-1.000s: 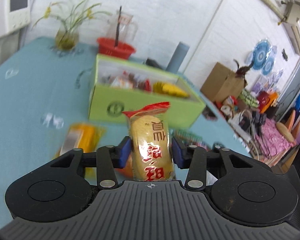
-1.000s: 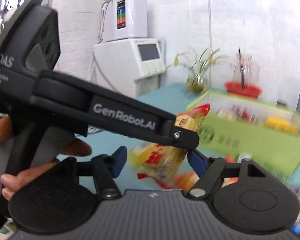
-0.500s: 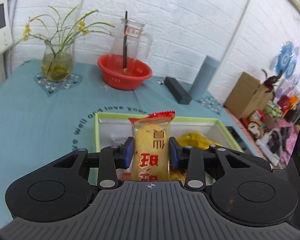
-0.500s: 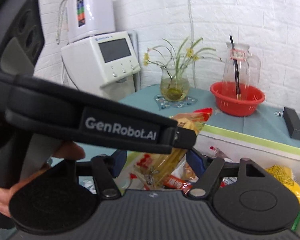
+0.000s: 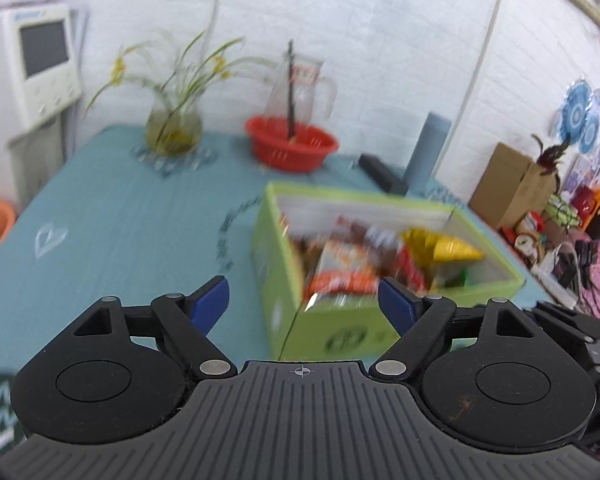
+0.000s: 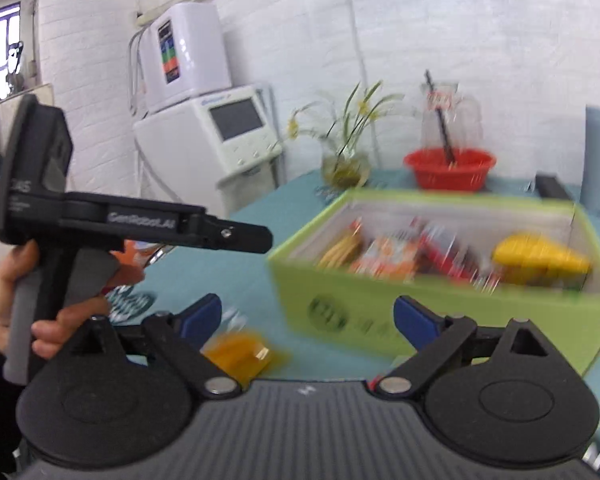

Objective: Organize snacks
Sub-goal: 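Grasp the yellow bread bag with the left gripper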

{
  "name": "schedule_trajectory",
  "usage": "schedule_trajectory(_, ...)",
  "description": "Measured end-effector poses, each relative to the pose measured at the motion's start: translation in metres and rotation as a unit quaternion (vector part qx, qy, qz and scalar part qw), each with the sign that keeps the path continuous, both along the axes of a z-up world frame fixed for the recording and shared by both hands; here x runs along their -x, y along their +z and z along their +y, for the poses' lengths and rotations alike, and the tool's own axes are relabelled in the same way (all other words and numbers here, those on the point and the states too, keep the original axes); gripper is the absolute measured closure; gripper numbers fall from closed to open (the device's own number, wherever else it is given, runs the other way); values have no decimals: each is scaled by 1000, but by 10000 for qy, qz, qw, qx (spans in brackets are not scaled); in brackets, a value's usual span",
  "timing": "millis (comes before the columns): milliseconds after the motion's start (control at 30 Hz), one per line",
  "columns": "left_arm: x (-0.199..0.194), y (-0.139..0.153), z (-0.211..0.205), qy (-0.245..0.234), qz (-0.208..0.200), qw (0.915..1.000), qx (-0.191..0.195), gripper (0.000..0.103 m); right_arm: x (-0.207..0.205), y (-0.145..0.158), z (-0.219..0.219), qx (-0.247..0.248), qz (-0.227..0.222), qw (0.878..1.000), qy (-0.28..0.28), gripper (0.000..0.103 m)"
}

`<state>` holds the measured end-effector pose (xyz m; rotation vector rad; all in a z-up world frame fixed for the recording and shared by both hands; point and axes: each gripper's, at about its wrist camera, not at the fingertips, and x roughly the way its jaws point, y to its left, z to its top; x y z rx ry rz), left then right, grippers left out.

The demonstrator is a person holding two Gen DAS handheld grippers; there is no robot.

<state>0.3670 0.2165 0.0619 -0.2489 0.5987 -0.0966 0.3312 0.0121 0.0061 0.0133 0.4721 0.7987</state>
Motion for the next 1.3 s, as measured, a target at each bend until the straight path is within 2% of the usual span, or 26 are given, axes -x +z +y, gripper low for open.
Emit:
schedule_trajectory(167, 33, -40, 14, 91, 561, 9984, 56, 34, 44, -26, 37, 193, 240, 9974, 644, 9)
schedule_trajectory(233, 36, -49, 20, 20, 760, 9969, 188, 37, 45, -34, 63, 412, 265, 9940, 973, 9)
schedule_trajectory(333, 33, -59, 29, -308, 978, 9931, 573, 51, 30, -49, 97, 781, 442, 9900, 1091, 9)
schedule_trajectory(400, 29, -64, 33, -527, 1128, 9886, 846, 73, 22, -57, 109, 891, 608, 9880, 1102, 9)
schedule_trajectory(433, 29, -66, 32, -656, 1195, 9867, 884, 77, 21, -58, 111, 882, 618, 9878, 1123, 8)
schedule_trajectory(633, 70, -63, -2, -707, 1180, 9888, 574, 79, 55, -51, 81, 750, 675, 9867, 1274, 8)
schedule_trajectory(833, 132, -68, -61, -727, 1128, 9884, 710, 77, 120, -55, 26, 941, 481, 9876, 1159, 8)
schedule_trajectory(900, 146, -71, -76, -733, 1120, 9871, 878, 74, 132, -57, 12, 966, 487, 9886, 1049, 9)
schedule_trajectory(967, 152, -69, -87, -728, 1084, 9874, 888, 70, 139, -58, 2, 995, 450, 9907, 812, 9)
schedule_trajectory(1000, 152, -67, -89, -682, 1079, 9882, 842, 67, 139, -56, -1, 1009, 392, 9919, 660, 9)
schedule_trajectory(1067, 153, -59, -87, -522, 979, 9915, 685, 48, 146, -55, -9, 1028, 285, 9935, 384, 9)
schedule_trajectory(1100, 154, -56, -84, -408, 923, 9929, 623, 43, 149, -56, -12, 999, 207, 9946, 182, 7)
schedule_trajectory(1133, 155, -54, -81, -315, 876, 9939, 593, 38, 153, -56, -14, 914, 164, 9957, 25, 1)
schedule_trajectory(1300, 154, -55, -64, -206, 939, 9923, 777, 38, 157, -59, -6, 505, 248, 9984, -102, 1)
